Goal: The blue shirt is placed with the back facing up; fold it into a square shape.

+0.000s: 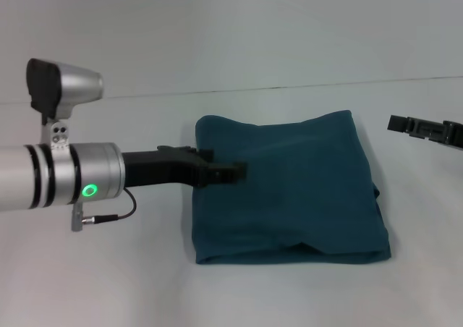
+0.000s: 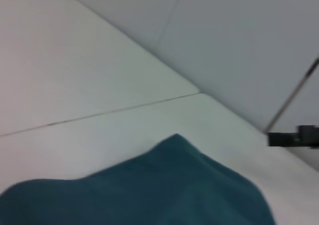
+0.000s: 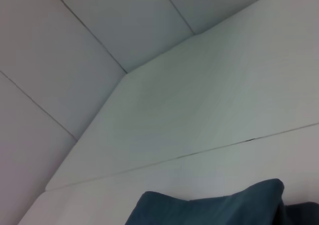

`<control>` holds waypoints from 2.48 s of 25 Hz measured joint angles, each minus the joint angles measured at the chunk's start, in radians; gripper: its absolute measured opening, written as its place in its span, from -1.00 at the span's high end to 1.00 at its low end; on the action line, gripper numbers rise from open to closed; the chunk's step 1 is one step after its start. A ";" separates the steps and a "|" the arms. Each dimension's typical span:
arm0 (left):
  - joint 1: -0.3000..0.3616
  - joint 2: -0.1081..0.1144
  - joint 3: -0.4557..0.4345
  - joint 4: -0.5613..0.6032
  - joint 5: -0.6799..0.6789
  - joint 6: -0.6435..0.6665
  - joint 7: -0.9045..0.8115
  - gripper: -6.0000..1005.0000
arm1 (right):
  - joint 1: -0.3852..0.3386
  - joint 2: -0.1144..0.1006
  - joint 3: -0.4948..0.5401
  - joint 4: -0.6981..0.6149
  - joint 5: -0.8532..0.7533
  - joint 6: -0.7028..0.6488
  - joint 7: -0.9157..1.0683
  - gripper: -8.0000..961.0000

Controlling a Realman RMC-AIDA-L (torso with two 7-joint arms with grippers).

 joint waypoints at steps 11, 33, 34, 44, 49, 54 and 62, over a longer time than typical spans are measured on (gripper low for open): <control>0.071 -0.004 -0.140 -0.024 -0.091 0.256 0.293 -0.78 | -0.030 0.015 0.009 0.000 0.042 -0.032 -0.073 -0.91; 0.182 -0.002 -0.368 -0.149 -0.148 0.566 0.588 -0.76 | -0.090 0.099 -0.058 -0.001 0.046 -0.262 -0.532 -0.91; 0.182 -0.002 -0.368 -0.149 -0.148 0.566 0.590 -0.76 | -0.092 0.097 -0.058 -0.002 0.040 -0.263 -0.532 -0.91; 0.177 -0.002 -0.360 -0.149 -0.147 0.578 0.599 -0.76 | -0.101 0.095 -0.059 -0.010 0.022 -0.265 -0.526 -0.91; 0.176 -0.001 -0.358 -0.146 -0.125 0.589 0.609 -0.76 | -0.101 0.092 -0.059 -0.011 0.014 -0.267 -0.524 -0.91; 0.175 -0.001 -0.358 -0.146 -0.121 0.591 0.610 -0.76 | -0.094 0.091 -0.060 -0.011 -0.012 -0.272 -0.523 -0.91; 0.172 -0.001 -0.359 -0.149 -0.109 0.605 0.611 -0.76 | -0.090 0.090 -0.060 -0.011 -0.028 -0.287 -0.520 -0.91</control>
